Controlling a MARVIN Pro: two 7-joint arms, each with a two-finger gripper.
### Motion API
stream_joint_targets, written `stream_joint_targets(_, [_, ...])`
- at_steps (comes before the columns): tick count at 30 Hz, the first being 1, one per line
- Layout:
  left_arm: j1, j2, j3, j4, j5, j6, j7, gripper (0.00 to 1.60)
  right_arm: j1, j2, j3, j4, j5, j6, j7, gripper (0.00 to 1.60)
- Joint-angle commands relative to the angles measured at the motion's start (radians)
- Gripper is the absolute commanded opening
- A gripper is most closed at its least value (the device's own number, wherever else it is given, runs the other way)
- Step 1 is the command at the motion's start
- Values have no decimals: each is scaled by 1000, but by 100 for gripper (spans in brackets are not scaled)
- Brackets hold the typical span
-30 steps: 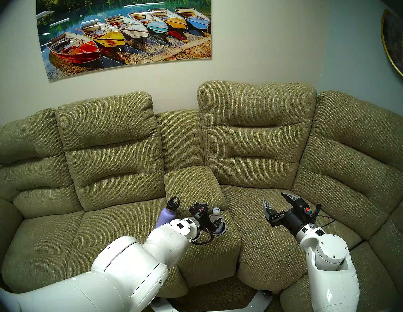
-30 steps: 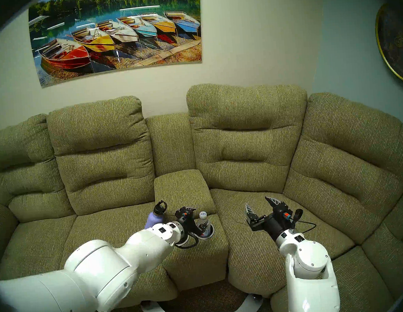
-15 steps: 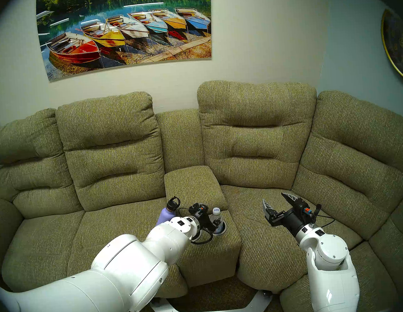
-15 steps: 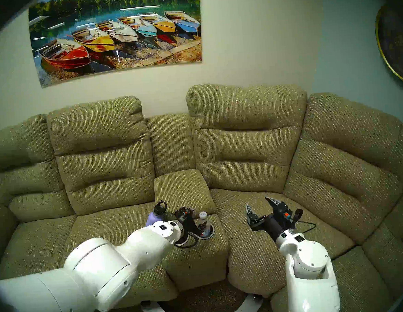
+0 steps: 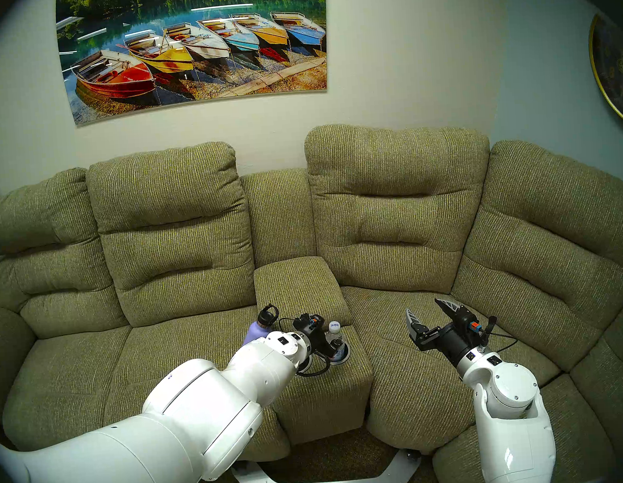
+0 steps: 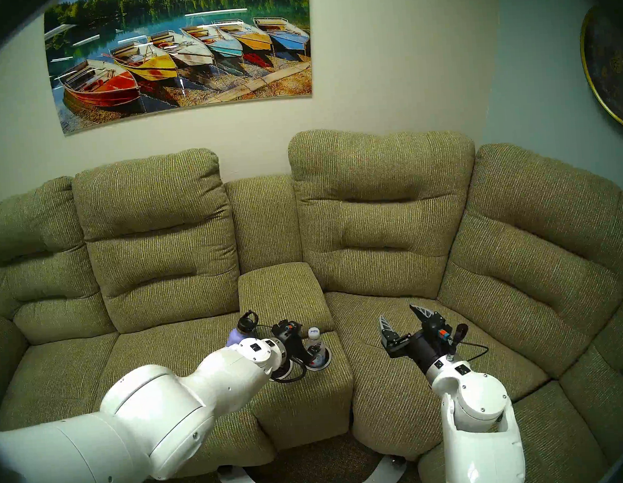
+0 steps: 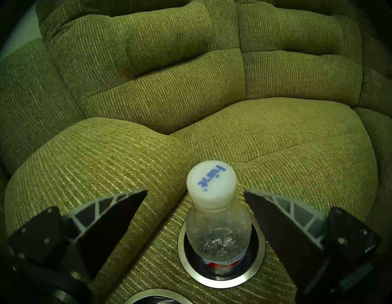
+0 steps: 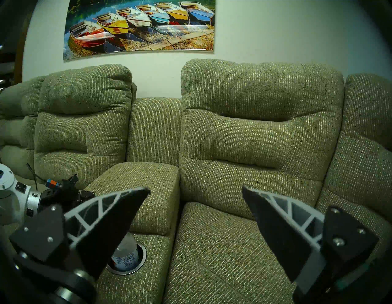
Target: Take bottles out of cup holder
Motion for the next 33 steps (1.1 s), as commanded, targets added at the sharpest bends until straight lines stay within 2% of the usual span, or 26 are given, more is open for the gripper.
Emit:
stream_joint_targets(1, [-22, -16, 5, -14, 6, 7, 5, 160, 7, 2, 2, -17, 1, -5, 0, 160])
stream_joint_targets(6, [-21, -18, 8, -15, 10, 15, 11, 160, 8, 2, 2, -17, 1, -5, 0, 160])
stream_joint_targets(7, [-21, -19, 8, -15, 11, 17, 14, 113, 8, 2, 2, -17, 1, -5, 0, 160])
stream_joint_targets(8, [-20, -20, 11, -15, 14, 18, 17, 77, 8, 2, 2, -17, 1, -5, 0, 160])
stream_joint_targets(9, [-20, -20, 11, -15, 15, 20, 19, 30, 8, 2, 2, -17, 1, -5, 0, 160])
stream_joint_targets(10, [-19, -19, 11, -15, 15, 21, 18, 0, 8, 2, 2, -16, 1, -5, 0, 160])
stream_joint_targets(21, [-16, -17, 18, -21, 23, 7, 19, 0, 8, 3, 2, -17, 1, -5, 0, 160])
stream_joint_targets(33, [22, 16, 8, -39, 20, -110, 31, 0, 5, 2, 2, -23, 1, -5, 0, 160])
